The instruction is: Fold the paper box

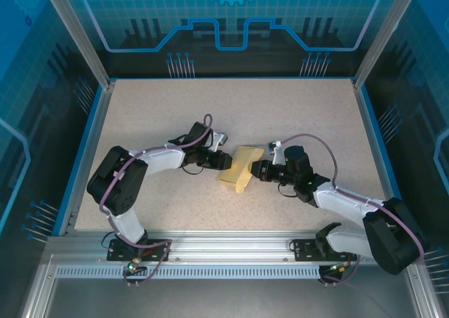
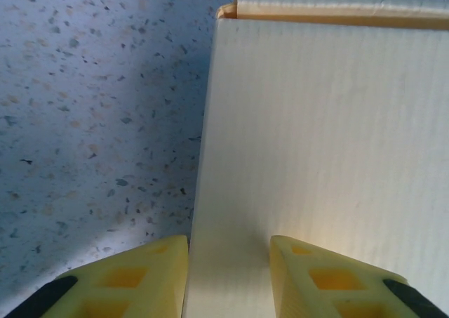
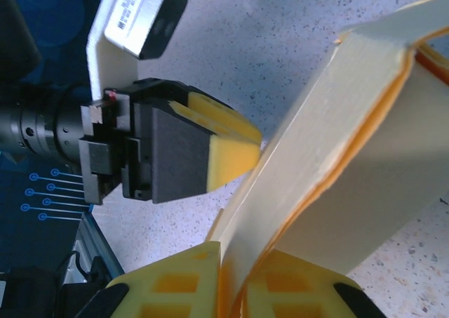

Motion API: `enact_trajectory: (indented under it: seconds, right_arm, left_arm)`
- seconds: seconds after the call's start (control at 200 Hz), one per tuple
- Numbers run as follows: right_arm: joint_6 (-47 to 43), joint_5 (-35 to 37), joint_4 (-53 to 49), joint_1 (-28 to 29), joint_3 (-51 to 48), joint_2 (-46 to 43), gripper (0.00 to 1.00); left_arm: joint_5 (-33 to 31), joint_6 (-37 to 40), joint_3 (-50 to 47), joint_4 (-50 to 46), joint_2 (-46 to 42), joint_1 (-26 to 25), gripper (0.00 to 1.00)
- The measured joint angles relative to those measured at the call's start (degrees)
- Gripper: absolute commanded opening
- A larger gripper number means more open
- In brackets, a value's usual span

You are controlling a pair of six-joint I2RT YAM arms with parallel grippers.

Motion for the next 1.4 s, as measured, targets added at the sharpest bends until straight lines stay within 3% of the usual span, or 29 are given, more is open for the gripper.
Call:
enact_trajectory:
  seconds: [0.85,1.401]
  right_arm:
    - [1.36,5.29,-1.88,0.59,1.60,-0.44,0.13]
    - [2.84,10.75,-3.37,2.78,3.10,0.24,0.22]
  left_arm:
    - [0.85,-1.73,2.08,-0.46,0.50,-3.08,0.39]
    - [0.85,-1.84,3.76,-1.05,2.08,-3.08,0.39]
